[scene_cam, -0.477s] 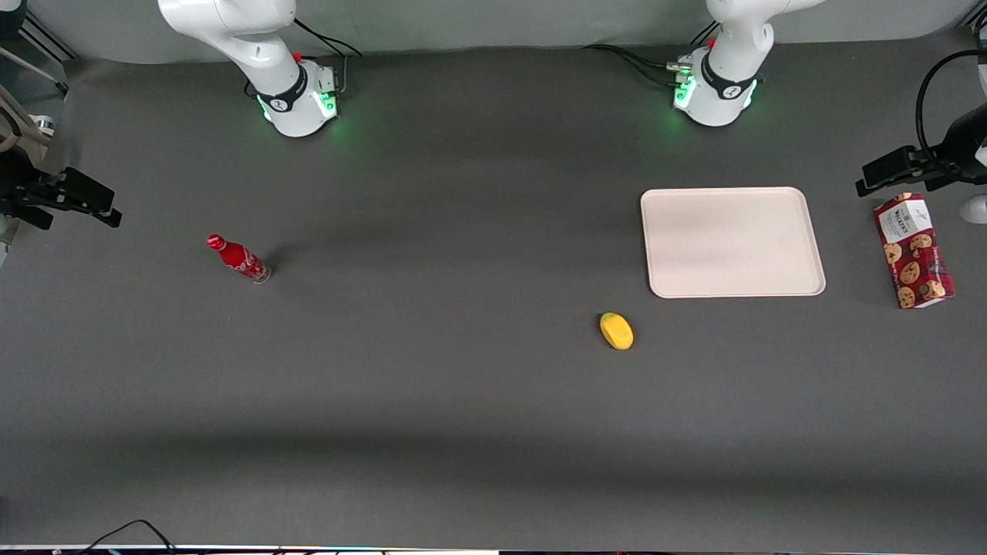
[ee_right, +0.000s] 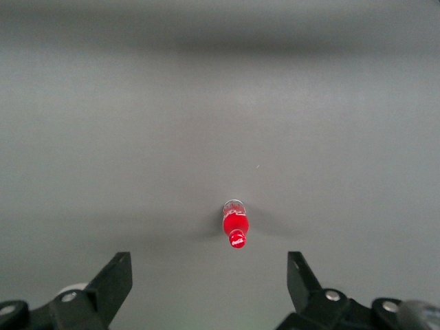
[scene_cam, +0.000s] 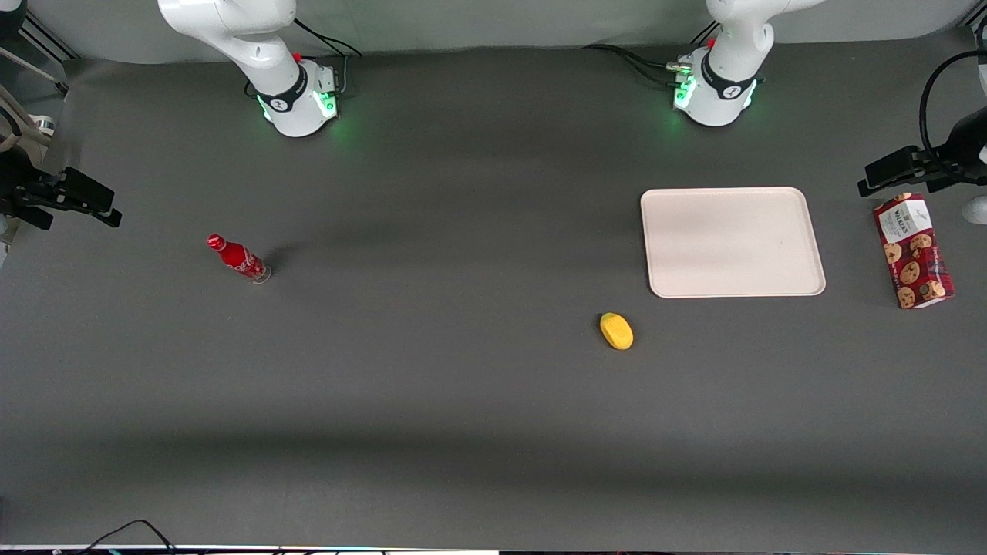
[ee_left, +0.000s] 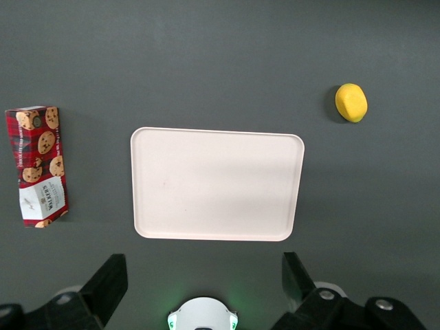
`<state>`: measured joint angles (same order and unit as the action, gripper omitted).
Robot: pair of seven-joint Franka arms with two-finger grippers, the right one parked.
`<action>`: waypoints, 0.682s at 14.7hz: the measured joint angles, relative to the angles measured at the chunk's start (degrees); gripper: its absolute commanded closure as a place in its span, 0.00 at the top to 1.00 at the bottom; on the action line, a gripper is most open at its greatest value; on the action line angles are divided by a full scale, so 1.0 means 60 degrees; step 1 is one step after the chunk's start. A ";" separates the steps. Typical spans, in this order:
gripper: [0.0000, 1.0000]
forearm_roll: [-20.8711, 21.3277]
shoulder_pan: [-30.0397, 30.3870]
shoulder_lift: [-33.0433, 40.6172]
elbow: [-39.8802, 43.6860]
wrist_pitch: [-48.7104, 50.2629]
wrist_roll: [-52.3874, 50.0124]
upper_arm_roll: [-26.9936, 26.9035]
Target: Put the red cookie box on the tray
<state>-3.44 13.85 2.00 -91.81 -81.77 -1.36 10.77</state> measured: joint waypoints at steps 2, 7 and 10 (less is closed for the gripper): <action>1.00 0.0001 0.0101 -0.0024 0.0000 0.0006 0.0052 -0.0202; 1.00 0.0499 0.0220 -0.0418 -0.0014 -0.0018 0.0874 -0.1584; 1.00 0.0968 0.0287 -0.1145 -0.0039 -0.0627 0.2913 -0.3103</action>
<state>2.37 15.57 -4.87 -92.04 -85.53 16.11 -7.84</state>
